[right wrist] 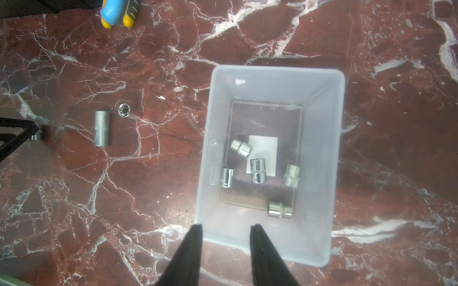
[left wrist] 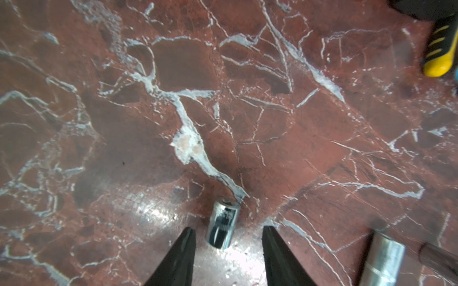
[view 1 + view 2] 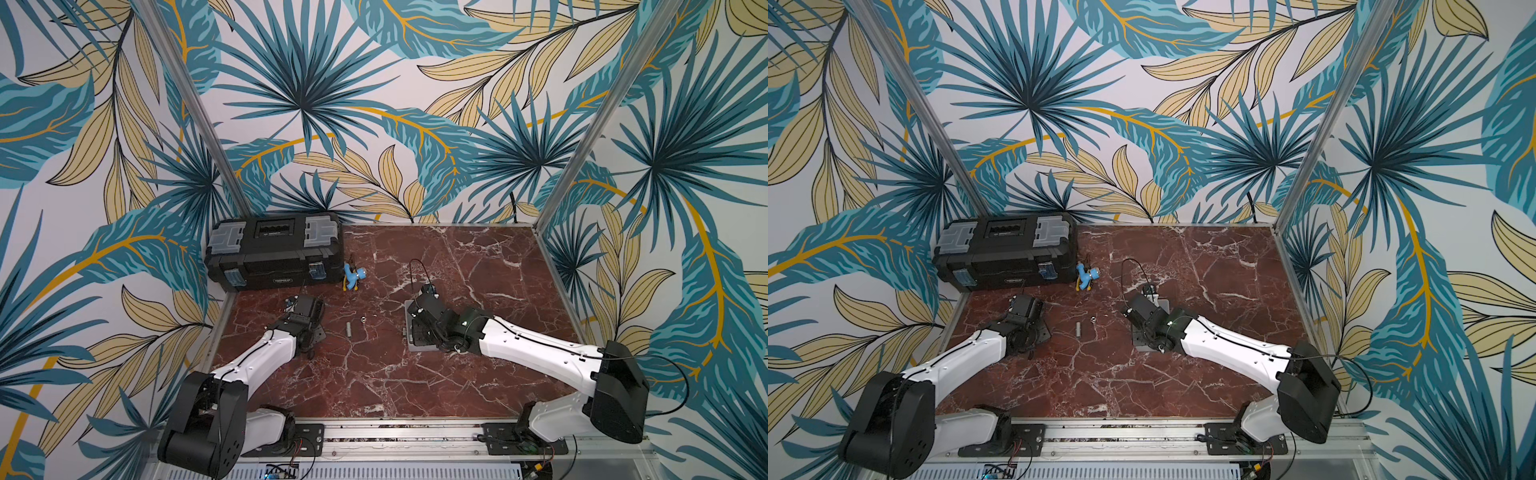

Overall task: Put the socket on the desktop into the storage box
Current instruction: Place the socket head in the storage box.

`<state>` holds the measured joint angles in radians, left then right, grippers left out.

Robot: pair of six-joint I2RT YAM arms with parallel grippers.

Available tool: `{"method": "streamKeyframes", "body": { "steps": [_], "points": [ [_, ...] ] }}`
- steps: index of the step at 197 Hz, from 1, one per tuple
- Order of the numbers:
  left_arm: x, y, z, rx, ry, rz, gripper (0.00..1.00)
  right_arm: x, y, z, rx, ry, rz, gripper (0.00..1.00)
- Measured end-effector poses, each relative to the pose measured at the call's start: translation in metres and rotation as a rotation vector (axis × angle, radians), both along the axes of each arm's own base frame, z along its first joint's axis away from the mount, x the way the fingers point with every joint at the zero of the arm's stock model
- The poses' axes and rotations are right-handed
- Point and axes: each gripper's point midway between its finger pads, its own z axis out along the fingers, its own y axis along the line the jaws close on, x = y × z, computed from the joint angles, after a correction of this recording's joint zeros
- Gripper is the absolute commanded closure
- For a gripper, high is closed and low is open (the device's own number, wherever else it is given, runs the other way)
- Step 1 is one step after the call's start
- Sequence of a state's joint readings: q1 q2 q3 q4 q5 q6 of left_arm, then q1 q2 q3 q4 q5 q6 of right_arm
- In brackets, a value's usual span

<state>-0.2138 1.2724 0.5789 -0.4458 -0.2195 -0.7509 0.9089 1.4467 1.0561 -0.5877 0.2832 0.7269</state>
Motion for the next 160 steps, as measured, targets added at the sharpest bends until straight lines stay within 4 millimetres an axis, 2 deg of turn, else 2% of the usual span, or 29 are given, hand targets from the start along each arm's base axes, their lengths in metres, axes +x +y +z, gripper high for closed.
{"method": "streamKeyframes", "body": {
  "steps": [67, 127, 160],
  "points": [
    [0.005, 0.000, -0.015, -0.020, 0.030, 0.007, 0.69, 0.000, 0.000, -0.002, 0.005, 0.000, -0.005, 0.71],
    [0.012, -0.005, -0.014, -0.046, 0.001, 0.004, 0.78, -0.001, -0.001, -0.003, 0.003, 0.002, -0.006, 0.72],
    [0.013, -0.008, -0.014, -0.065, -0.008, 0.000, 0.92, 0.000, -0.001, -0.003, 0.005, 0.003, -0.009, 0.73]
  ]
}}
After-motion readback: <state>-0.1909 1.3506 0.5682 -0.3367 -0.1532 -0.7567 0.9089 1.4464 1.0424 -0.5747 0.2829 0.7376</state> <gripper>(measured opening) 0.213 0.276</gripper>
